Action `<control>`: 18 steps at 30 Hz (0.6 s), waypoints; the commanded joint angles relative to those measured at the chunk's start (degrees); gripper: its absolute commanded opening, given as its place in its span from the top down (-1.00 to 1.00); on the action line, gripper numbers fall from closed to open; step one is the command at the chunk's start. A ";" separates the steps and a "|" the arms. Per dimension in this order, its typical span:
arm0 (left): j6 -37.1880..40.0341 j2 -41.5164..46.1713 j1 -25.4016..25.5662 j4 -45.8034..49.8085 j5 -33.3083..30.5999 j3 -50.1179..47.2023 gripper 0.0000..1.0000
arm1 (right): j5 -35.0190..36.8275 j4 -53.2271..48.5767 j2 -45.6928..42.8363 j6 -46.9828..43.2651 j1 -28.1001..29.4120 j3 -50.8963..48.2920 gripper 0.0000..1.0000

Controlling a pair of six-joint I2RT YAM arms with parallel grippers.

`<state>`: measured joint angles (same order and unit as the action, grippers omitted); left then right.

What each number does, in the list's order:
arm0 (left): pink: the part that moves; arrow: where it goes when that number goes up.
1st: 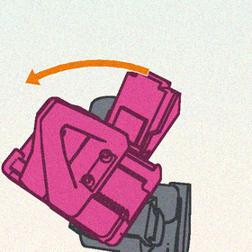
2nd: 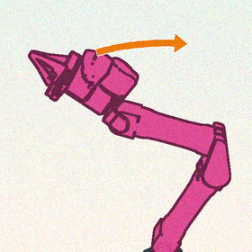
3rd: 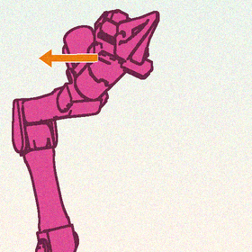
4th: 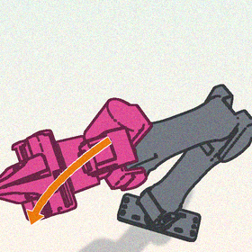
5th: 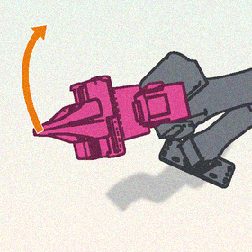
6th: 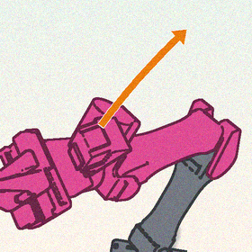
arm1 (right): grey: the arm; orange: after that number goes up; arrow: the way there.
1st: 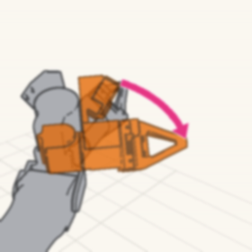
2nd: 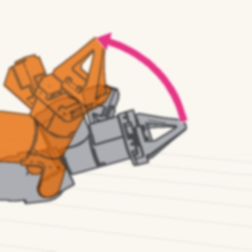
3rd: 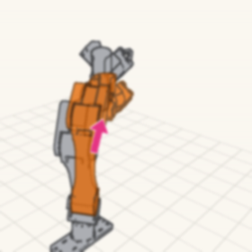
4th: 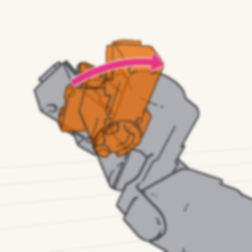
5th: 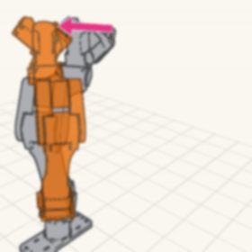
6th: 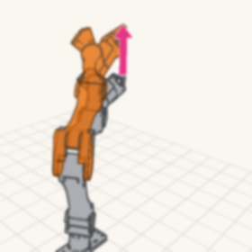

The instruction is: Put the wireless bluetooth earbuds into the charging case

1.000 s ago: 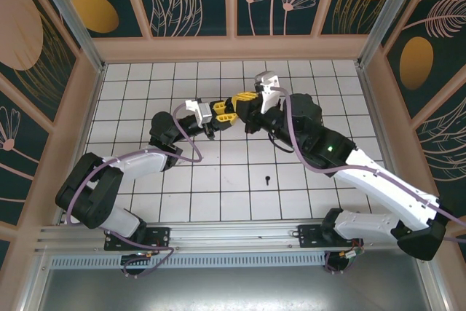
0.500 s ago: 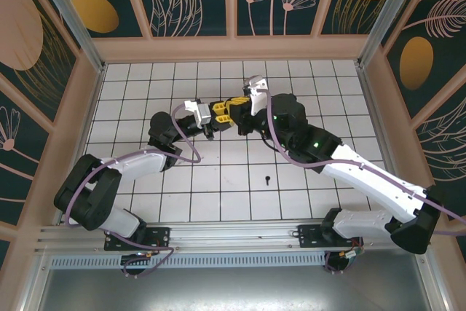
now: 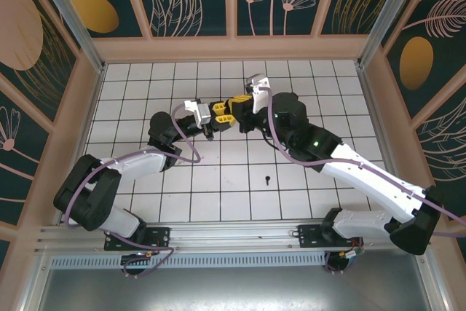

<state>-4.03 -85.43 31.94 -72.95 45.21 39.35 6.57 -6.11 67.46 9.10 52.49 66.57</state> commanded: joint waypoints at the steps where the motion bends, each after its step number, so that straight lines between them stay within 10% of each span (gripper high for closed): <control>1: -0.83 2.26 0.40 -2.34 2.10 1.21 1.00 | 0.99 0.49 1.22 -0.17 -0.55 -0.87 0.81; 18: -4.29 2.37 0.39 -3.96 1.91 2.56 1.00 | 4.44 -3.48 3.29 -3.37 2.21 -1.52 0.88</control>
<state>-7.07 -85.34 31.81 -71.44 45.01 39.35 9.28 -6.04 68.71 7.44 53.54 66.57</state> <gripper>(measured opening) 0.220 0.081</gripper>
